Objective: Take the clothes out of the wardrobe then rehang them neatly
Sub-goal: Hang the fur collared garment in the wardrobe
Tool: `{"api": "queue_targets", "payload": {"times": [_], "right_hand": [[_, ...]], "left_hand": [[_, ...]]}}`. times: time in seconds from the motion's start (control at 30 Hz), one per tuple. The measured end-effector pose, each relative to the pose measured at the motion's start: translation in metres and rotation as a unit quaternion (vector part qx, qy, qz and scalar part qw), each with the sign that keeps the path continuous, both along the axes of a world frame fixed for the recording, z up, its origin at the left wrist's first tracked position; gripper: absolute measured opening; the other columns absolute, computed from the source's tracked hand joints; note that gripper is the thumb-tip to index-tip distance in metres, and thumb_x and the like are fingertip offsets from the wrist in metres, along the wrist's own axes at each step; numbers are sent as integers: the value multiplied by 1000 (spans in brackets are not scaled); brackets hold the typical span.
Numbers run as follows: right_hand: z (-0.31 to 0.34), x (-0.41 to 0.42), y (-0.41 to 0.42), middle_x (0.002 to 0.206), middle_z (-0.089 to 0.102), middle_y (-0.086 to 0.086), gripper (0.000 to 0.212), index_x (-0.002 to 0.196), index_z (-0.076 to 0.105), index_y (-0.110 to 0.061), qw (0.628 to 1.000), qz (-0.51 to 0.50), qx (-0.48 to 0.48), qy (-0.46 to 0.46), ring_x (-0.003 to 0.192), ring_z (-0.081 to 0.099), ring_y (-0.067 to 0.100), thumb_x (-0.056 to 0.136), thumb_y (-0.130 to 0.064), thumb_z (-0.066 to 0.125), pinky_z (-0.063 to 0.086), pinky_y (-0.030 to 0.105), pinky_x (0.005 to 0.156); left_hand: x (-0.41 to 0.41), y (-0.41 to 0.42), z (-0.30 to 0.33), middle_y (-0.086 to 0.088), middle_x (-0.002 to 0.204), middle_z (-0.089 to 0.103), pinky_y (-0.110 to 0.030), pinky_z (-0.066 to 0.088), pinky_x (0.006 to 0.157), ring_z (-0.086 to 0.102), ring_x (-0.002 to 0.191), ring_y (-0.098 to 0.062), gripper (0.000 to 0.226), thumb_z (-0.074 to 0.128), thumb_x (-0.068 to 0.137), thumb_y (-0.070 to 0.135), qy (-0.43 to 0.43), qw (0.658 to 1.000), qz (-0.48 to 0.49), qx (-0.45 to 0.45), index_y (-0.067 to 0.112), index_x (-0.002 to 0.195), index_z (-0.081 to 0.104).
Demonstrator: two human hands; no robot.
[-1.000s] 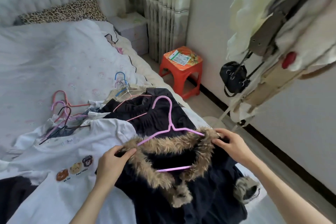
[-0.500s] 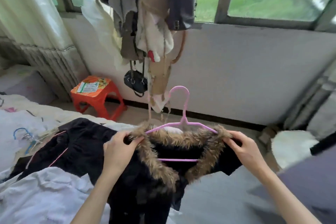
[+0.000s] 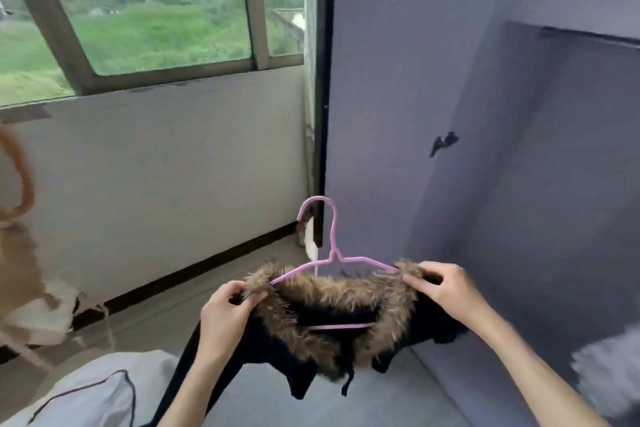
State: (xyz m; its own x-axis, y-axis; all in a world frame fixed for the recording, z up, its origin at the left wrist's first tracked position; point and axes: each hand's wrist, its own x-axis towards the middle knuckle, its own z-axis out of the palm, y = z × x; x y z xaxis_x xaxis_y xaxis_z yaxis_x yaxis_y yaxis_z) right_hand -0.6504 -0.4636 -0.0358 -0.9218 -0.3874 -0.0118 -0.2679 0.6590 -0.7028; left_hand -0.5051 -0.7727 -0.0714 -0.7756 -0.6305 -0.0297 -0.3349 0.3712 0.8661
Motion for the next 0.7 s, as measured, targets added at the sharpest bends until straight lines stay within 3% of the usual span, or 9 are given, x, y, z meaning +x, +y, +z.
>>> {"api": "queue_targets", "payload": {"times": [0.13, 0.27, 0.37, 0.43, 0.5, 0.57, 0.7], "right_hand": [[10, -15, 80, 63, 56, -17, 24, 68, 61, -30, 986, -148, 46, 57, 72, 54, 9, 78, -51, 65, 36, 14, 59], [17, -16, 143, 71, 57, -12, 33, 67, 49, -27, 968, -226, 99, 45, 82, 59, 17, 83, -55, 56, 37, 29, 65], [20, -14, 177, 102, 67, 5, 44, 98, 64, -13, 949, -294, 115, 21, 104, 59, 26, 87, -53, 52, 43, 34, 84], [20, -14, 194, 110, 65, 9, 52, 110, 61, -6, 933, -341, 112, 12, 107, 57, 27, 89, -52, 50, 42, 36, 87], [18, -14, 208, 92, 64, -1, 38, 91, 60, -17, 917, -386, 100, 10, 95, 59, 25, 90, -52, 47, 42, 35, 76], [19, -18, 219, 71, 52, -8, 36, 68, 43, -23, 895, -437, 87, 4, 79, 54, 21, 92, -50, 44, 36, 34, 66], [17, -33, 236, 64, 41, -6, 37, 66, 38, -20, 852, -523, -7, -1, 66, 45, 16, 94, -43, 44, 32, 30, 59]], "left_hand": [[-84, 64, 1, 5, 87, 67, -28, 42, 76, 60, 85, -14, 12, 74, 77, 25, 14, 996, -89, -8, 19, 84, 68], [-157, 127, -3, -3, 94, 64, -28, 40, 75, 59, 92, -23, 20, 68, 83, 29, -16, 970, -225, -94, 13, 95, 66], [-205, 172, -2, -9, 114, 59, -30, 39, 85, 54, 107, -28, 35, 57, 91, 30, -46, 932, -324, -155, 9, 118, 57], [-233, 199, 4, -11, 128, 53, -30, 35, 95, 48, 118, -27, 41, 50, 94, 29, -38, 908, -379, -174, 9, 130, 49], [-258, 225, 13, -11, 137, 45, -30, 31, 103, 41, 127, -26, 45, 47, 96, 28, -5, 889, -423, -176, 9, 137, 41], [-282, 250, 27, -10, 141, 40, -31, 29, 106, 36, 131, -26, 47, 45, 97, 27, 41, 865, -465, -183, 10, 140, 36], [-324, 299, 65, -9, 142, 39, -30, 28, 108, 32, 135, -24, 45, 45, 96, 24, 180, 789, -533, -246, 8, 137, 40]]}}
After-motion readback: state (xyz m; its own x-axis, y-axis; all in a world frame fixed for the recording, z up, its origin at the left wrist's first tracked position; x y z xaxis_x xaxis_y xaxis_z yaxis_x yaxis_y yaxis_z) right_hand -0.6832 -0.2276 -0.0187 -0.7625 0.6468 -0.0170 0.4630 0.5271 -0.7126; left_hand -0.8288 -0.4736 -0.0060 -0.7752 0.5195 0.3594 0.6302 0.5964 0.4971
